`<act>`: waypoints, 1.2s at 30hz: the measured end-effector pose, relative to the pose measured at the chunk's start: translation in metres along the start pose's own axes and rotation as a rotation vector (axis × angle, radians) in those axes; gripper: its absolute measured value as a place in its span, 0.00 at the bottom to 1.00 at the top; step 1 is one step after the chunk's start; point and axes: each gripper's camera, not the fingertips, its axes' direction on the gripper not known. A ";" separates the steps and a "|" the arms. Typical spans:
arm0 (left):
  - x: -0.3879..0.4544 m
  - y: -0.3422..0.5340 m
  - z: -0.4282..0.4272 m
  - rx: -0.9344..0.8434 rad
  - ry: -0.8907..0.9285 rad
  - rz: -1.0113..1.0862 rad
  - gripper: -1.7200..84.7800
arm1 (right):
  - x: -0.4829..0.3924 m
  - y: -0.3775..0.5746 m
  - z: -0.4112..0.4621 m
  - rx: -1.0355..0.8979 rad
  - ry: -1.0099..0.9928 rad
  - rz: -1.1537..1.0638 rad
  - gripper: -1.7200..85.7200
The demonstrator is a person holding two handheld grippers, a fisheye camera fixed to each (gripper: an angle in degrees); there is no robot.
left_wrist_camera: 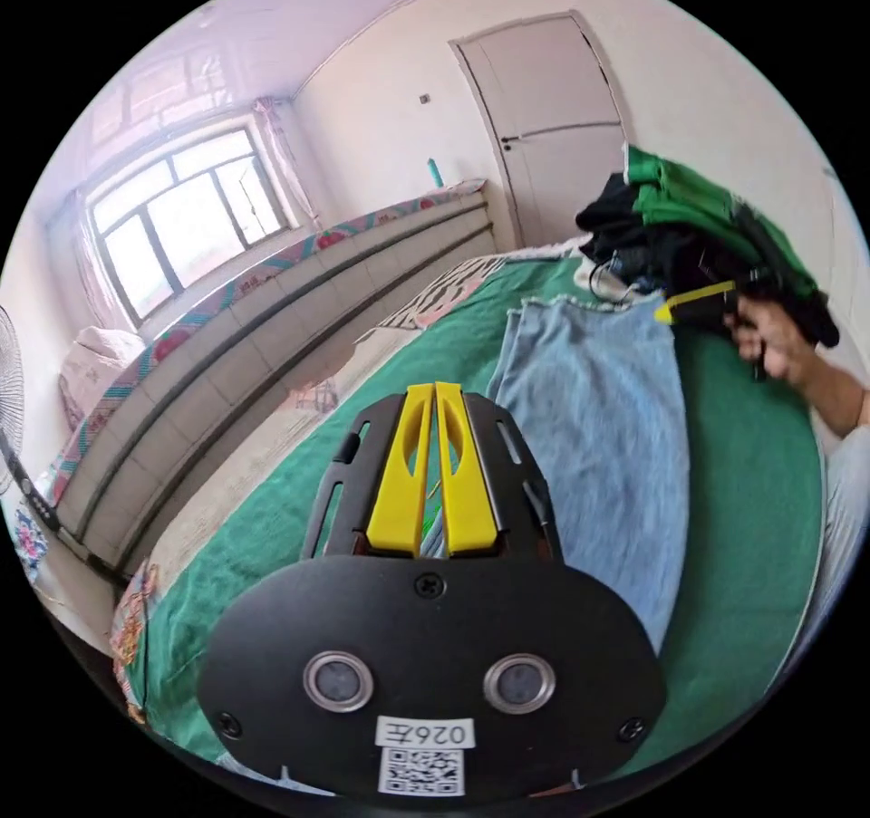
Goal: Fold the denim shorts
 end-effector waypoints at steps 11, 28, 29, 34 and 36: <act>0.019 -0.029 0.268 -0.341 0.256 -0.047 0.21 | 0.064 0.021 0.007 -0.081 -0.116 0.110 0.13; -0.046 0.042 0.359 -0.322 0.717 -0.231 0.03 | 0.100 0.017 0.066 -0.041 -0.306 0.133 0.03; -0.049 0.045 0.356 -0.299 0.730 -0.225 0.03 | 0.111 0.026 0.061 0.011 -0.381 0.128 0.02; -0.082 0.078 0.310 -0.148 0.788 -0.181 0.03 | 0.101 0.065 0.022 0.205 -0.475 -0.038 0.01; -0.094 0.096 0.286 -0.096 0.788 -0.164 0.03 | 0.075 0.076 0.004 0.261 -0.463 -0.173 0.01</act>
